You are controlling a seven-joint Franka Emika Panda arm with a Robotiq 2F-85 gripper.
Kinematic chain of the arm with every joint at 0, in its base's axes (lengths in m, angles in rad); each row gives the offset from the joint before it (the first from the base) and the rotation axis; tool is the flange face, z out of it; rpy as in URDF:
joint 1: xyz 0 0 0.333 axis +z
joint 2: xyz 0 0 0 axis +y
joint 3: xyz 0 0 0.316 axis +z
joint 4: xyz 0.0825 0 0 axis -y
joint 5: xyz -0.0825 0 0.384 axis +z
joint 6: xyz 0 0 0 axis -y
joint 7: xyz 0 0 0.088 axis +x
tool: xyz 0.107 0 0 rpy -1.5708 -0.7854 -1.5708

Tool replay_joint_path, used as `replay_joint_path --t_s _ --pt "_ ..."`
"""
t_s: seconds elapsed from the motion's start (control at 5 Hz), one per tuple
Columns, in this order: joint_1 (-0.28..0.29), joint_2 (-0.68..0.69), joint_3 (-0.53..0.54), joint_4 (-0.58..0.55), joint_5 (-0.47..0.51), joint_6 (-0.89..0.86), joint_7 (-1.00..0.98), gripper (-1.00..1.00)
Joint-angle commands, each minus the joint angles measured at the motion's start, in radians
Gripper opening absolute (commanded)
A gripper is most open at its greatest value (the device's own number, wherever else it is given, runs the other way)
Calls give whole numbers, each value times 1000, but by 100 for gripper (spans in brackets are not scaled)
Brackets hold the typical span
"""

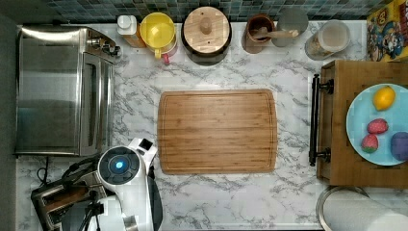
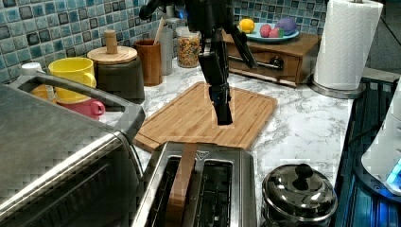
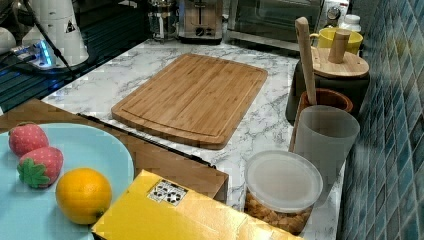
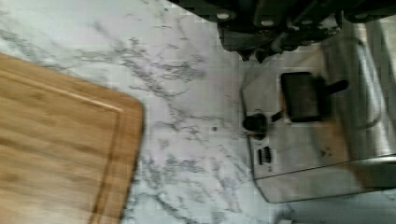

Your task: Turn on the toaster.

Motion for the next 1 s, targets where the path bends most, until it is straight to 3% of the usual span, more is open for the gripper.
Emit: replay_joint_path --t_s 0.2,1.0 --pt "33 -31 61 32 95 117 -1 -100" --pt "-11 83 111 69 -28 186 163 -100"
